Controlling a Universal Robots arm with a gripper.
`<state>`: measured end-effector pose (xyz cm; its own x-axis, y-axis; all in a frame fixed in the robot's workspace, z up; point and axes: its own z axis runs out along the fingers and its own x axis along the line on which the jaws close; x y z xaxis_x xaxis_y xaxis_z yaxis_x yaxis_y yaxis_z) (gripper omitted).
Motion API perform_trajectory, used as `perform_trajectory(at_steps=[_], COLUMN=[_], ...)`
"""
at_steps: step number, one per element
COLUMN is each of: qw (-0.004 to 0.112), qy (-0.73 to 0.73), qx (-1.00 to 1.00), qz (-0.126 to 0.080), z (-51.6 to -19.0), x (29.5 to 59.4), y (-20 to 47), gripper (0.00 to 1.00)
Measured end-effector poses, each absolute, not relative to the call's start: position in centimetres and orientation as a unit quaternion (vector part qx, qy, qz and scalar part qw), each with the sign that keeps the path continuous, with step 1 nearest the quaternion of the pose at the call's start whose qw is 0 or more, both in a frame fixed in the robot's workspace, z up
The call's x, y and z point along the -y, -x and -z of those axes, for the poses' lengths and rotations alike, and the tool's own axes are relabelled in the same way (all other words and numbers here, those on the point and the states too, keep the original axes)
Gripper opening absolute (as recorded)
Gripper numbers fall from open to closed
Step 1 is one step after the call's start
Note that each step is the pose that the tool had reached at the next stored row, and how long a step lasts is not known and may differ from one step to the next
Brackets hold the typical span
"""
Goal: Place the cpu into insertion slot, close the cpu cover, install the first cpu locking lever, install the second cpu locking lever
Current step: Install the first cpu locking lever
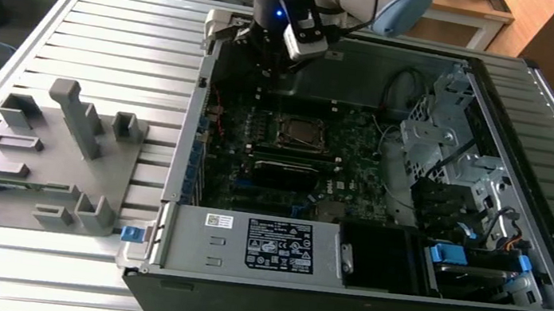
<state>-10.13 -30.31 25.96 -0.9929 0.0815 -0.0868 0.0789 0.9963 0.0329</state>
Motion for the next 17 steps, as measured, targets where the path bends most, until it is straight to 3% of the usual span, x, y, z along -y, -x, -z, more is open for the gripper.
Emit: perform_trajectory(at_steps=[17], qw=[0.044], qy=[-0.04], qx=[-0.998], qz=[-0.015], z=[-25.9], x=[30.9], y=[7.9], gripper=[0.11])
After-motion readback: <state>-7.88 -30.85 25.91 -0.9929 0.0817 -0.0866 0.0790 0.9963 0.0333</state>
